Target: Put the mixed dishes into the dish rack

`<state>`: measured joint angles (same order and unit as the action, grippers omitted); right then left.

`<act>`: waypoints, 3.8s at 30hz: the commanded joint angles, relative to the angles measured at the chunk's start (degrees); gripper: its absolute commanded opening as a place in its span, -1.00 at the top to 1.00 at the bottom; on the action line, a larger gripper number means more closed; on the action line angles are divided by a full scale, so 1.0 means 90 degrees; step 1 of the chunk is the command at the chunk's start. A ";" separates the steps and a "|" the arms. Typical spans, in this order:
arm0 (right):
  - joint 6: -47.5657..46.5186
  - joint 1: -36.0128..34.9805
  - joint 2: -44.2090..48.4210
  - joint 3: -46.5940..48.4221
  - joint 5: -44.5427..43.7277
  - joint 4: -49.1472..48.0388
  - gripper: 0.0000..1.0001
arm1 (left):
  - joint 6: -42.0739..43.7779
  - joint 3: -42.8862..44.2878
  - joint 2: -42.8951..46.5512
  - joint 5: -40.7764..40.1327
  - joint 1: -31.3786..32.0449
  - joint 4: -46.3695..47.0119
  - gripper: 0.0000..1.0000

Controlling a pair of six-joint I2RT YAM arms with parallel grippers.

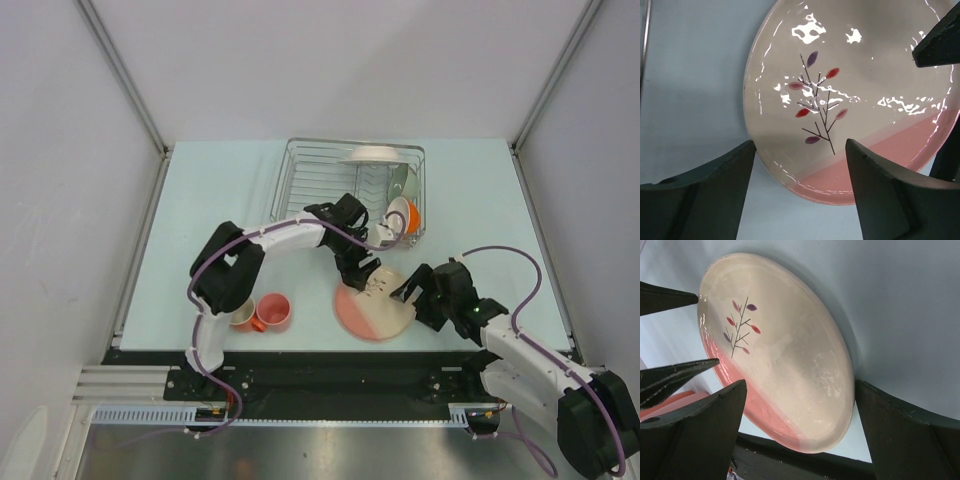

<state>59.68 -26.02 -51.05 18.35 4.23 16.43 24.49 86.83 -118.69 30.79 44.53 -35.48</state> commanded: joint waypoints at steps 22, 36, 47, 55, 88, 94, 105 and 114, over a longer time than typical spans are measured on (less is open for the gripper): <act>-0.0274 -0.0497 -0.0295 -0.0115 -0.0118 0.0304 -0.90 | -0.0104 -0.0342 -0.0055 0.0357 0.0384 -0.0881 0.99; -0.0850 -0.0692 -0.0949 0.0168 0.0555 0.0088 -0.81 | -0.0006 -0.0379 0.0190 0.1267 0.0384 -0.1477 1.00; -0.0421 -0.1767 -0.1047 0.0842 0.0097 0.2715 -0.76 | 0.0140 -0.0692 0.0239 0.0906 0.0384 -0.1243 0.99; -0.0440 -0.2040 -0.1407 0.0870 -0.0058 0.3290 -0.70 | 0.0209 -0.0780 0.0278 0.0749 0.0384 -0.1184 0.99; -0.0040 -0.0654 -0.0908 0.0666 0.2049 -0.2380 -0.02 | 0.0004 -0.0449 0.0288 0.0515 0.0374 -0.1155 0.99; 0.0468 -0.0595 -0.1798 0.0763 0.2293 -0.4196 0.02 | -0.0133 -0.0087 0.0268 0.0476 0.0286 -0.1184 0.99; 0.0839 -0.0546 -0.2882 0.1292 0.2128 -0.6238 0.12 | -0.0280 -0.0106 0.0210 0.0525 0.0237 -0.1096 0.99; 0.1221 -0.0585 -0.3615 0.1037 0.1786 -0.7977 0.15 | -0.0367 -0.0028 0.0141 0.0798 0.0237 -0.1145 0.99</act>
<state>66.41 -31.88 -82.54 21.85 26.24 -23.49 25.87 85.54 -116.57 16.60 41.32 -43.88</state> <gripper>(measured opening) 0.428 0.010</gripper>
